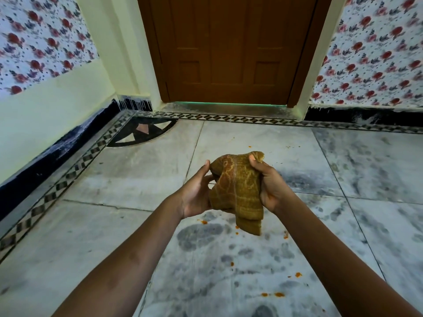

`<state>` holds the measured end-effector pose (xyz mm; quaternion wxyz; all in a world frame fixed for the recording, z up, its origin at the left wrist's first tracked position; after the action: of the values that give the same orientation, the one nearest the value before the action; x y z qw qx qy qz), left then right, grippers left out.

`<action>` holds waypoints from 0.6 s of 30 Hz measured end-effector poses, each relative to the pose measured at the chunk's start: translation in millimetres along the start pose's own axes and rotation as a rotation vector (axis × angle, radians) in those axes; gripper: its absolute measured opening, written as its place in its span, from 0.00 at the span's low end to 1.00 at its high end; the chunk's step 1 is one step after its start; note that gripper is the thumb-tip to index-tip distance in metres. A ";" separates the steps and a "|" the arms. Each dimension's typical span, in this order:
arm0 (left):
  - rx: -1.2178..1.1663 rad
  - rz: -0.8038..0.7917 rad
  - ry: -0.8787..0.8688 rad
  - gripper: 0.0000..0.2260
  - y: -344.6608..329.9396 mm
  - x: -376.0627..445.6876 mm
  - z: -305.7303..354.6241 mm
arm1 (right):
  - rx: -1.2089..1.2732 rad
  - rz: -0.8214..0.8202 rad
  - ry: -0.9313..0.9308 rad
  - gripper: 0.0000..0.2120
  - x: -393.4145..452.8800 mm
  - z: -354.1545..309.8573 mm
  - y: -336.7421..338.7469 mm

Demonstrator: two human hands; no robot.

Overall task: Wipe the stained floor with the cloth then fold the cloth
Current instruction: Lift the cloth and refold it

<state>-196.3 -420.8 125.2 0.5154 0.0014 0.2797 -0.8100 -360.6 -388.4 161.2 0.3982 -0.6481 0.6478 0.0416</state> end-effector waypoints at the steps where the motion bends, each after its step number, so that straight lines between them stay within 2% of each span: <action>1: -0.056 0.001 -0.024 0.26 -2.3 0.5 -0.9 | 0.010 0.004 -0.020 0.20 0.3 0.6 1.0; 6: -0.179 -0.002 -0.197 0.30 -2.7 4.8 5.8 | -0.025 0.010 -0.010 0.17 -1.8 -1.6 6.1; 9: -0.119 0.040 -0.207 0.36 0.9 4.4 8.4 | -0.084 0.004 0.010 0.19 -0.8 -0.4 12.2; 13: 0.004 0.195 -0.196 0.27 -3.6 -2.9 11.6 | -0.233 0.060 0.018 0.26 2.8 0.6 14.5; 18: 0.235 0.278 -0.287 0.25 -1.1 -1.2 17.9 | -0.281 0.302 0.070 0.30 9.1 6.9 12.9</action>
<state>-191.5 -427.6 141.1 0.6528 -0.0153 0.1045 -0.7501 -367.2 -389.8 145.3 0.2704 -0.5936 0.7391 0.1680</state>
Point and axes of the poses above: each hand's wrist, its own x-axis towards the middle knuckle, its own y-axis out of the back of the hand, z = x × y, the point moved 1 cm from there along x, towards the middle knuckle, and after that the axes turned 15 degrees about -y, right-handed, at the moved point
